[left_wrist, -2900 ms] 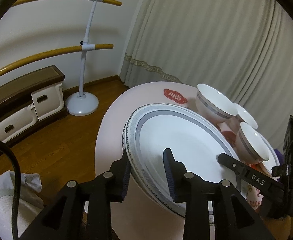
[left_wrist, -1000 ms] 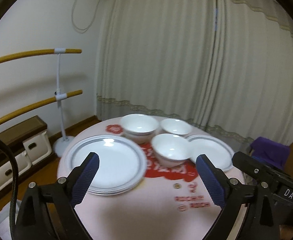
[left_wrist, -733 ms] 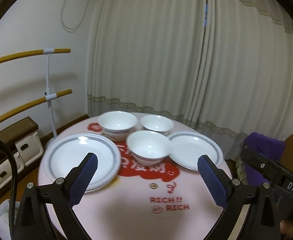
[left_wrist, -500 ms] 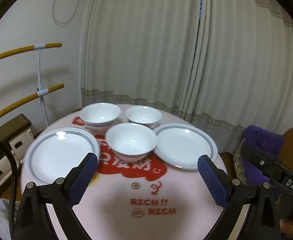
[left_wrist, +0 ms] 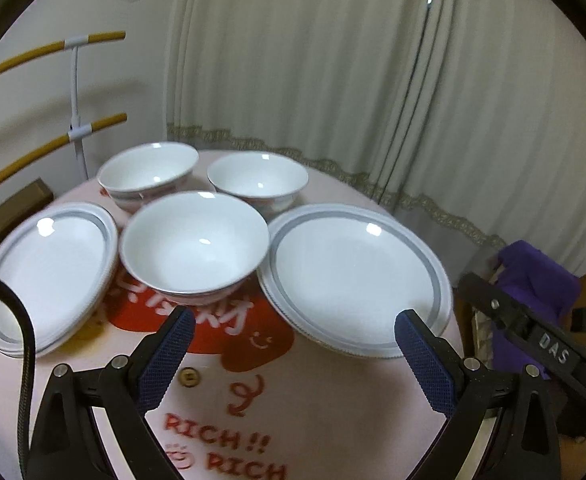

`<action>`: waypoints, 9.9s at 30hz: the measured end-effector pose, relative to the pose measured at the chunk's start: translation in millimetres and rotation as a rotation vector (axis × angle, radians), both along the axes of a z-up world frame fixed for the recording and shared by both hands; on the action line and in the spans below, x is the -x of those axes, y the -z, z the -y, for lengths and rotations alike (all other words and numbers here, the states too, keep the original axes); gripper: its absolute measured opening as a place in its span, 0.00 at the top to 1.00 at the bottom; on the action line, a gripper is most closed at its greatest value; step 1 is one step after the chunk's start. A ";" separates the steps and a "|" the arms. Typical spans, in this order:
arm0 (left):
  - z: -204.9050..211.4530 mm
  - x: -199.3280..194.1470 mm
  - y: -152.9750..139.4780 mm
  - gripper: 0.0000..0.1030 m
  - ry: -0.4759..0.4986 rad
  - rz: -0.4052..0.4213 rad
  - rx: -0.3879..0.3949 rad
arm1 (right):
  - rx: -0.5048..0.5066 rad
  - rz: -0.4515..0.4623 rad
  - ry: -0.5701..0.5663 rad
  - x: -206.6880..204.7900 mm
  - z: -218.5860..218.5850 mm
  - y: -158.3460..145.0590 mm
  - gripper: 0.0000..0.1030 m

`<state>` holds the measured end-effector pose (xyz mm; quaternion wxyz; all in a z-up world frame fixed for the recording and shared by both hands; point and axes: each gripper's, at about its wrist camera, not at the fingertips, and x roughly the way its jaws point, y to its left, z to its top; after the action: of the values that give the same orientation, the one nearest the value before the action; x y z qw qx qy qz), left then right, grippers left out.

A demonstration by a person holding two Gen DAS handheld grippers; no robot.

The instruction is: Organize plates and bowls

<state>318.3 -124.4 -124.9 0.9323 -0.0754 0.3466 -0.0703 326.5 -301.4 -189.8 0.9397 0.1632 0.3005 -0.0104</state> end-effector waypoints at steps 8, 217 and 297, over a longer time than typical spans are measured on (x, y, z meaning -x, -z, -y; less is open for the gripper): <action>15.0 -48.9 30.2 0.05 -0.046 -0.113 0.047 | -0.029 -0.060 -0.059 -47.9 19.8 20.1 0.31; -318.1 -16.3 45.9 0.84 -0.172 -0.020 0.186 | 0.076 -0.124 -0.237 -56.3 -292.8 25.3 0.78; -297.8 -13.0 48.3 0.75 -0.184 0.006 0.116 | -0.097 -0.108 -0.286 -69.6 -277.9 49.2 0.71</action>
<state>331.4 173.4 -173.2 0.9300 -0.1607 0.3306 -0.0046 396.1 -23.5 -239.0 0.9051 0.1633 0.3707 0.1292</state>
